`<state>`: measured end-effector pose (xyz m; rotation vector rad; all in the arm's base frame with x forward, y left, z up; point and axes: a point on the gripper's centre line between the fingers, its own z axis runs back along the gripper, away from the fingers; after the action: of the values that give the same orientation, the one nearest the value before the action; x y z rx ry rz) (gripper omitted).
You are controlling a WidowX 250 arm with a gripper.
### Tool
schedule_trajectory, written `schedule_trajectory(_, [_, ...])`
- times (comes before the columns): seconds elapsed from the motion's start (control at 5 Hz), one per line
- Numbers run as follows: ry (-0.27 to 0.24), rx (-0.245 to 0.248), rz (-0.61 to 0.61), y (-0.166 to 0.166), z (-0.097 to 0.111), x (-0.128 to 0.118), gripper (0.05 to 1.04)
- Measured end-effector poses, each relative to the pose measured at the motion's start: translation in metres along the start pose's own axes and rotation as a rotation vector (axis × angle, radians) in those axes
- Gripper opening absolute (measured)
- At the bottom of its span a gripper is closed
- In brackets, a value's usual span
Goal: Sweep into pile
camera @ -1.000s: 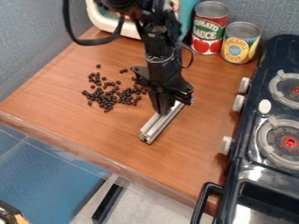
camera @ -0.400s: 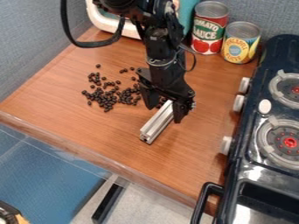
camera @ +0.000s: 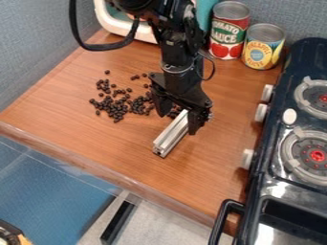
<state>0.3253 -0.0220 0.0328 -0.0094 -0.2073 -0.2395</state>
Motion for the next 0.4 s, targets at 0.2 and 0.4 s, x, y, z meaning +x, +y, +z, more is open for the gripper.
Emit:
schedule_trajectory(0.2, [0.018,-0.053,0.048,0.0008,-0.0002,0.0068,1.008])
schedule_trajectory(0.4, [0.017,-0.052,0.060,0.0061,-0.0003,0.0062,1.007])
